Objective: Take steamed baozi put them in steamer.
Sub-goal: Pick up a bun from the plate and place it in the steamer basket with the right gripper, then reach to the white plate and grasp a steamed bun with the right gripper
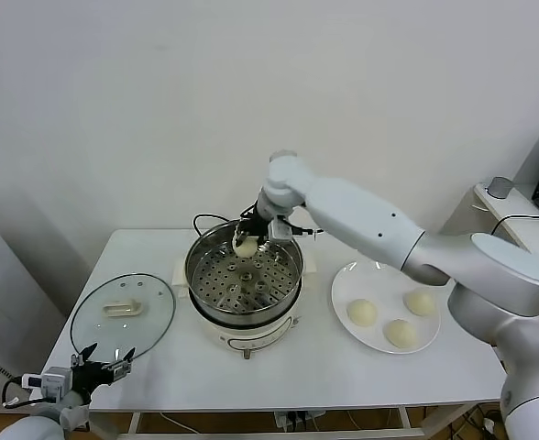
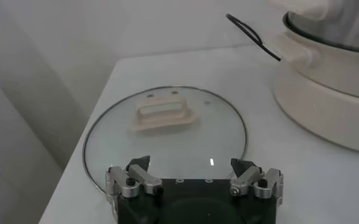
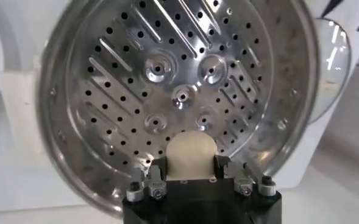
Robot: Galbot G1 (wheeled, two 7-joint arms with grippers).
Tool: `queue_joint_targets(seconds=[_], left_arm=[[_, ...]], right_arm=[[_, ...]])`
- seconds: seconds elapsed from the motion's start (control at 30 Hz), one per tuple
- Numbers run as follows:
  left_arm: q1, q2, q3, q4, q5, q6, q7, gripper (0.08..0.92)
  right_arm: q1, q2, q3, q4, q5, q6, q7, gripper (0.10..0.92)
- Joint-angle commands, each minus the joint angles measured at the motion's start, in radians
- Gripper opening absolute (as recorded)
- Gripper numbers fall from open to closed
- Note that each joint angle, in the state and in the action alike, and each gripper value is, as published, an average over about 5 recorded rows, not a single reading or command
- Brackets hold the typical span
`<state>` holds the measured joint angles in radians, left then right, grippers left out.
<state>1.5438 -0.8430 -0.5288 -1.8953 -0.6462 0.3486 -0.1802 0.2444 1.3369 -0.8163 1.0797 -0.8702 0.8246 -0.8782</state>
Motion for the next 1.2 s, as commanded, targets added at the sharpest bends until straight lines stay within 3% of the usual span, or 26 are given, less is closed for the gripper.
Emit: queue_joint_targets(seconds=[0.03,0.27,0.7,0.93,1.2], left_arm=[[0.0,0.0,-0.001,0.001,0.001,-0.001,0.0,0.823],[-0.004,0.001,0.0,0.003,0.0,-0.002,0.0,0.823],[-0.006,0.001,-0.002,0.005,-0.001,-0.004,-0.001,0.823],[-0.005,0.0,-0.005,-0.006,-0.001,-0.001,-0.002,0.823],[-0.01,-0.001,-0.001,-0.008,-0.001,0.0,-0.002,0.823]], right_arm=[[-0.062,0.027,0.028,-0.019,-0.125,0.048,0.016,0.484],[-0.077,0.045,0.051,-0.065,-0.143,0.048,0.029,0.503],[-0.059,0.054,0.066,-0.069,-0.094,0.048,0.04,0.81],[0.086,-0.002,0.008,-0.034,0.177,0.048,-0.05,0.822],[0.26,-0.069,-0.046,-0.165,0.53,0.048,-0.176,0.823]])
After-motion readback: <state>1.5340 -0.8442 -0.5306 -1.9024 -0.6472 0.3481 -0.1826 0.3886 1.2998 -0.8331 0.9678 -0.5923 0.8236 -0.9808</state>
